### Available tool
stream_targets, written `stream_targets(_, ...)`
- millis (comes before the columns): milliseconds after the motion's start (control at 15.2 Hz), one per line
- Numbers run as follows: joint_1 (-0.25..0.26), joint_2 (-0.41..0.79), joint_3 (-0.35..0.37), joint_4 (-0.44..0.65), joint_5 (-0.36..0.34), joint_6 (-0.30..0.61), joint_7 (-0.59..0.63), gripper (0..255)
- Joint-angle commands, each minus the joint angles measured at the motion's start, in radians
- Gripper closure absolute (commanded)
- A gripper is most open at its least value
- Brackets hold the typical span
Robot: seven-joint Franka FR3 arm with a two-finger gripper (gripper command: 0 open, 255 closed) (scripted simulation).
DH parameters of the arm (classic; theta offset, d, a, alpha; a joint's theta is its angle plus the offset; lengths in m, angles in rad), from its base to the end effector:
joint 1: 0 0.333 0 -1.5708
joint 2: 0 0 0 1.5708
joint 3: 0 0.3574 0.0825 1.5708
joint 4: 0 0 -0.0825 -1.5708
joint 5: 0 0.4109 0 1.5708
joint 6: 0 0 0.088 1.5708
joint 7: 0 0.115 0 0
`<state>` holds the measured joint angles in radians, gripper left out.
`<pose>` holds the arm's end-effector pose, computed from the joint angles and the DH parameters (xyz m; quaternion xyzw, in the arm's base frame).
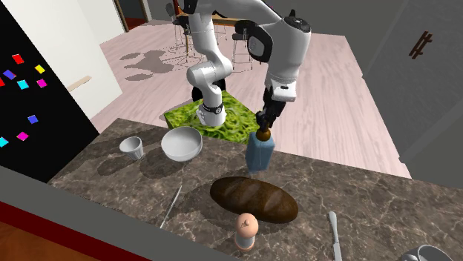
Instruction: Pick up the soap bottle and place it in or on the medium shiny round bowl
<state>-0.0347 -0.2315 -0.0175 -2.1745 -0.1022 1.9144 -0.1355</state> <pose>0.4948 -0.0344 0.5101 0.9971 0.0597 -0.0185 0.0443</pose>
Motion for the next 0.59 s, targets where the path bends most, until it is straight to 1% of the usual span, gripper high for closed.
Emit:
stream_targets(0, 0.000, -0.005, 0.001, 0.022, 0.001, -0.026, -0.002, 255)
stream_targets(528, 0.001, -0.015, 0.002, 0.119, 0.004, -0.134, -0.011, 255)
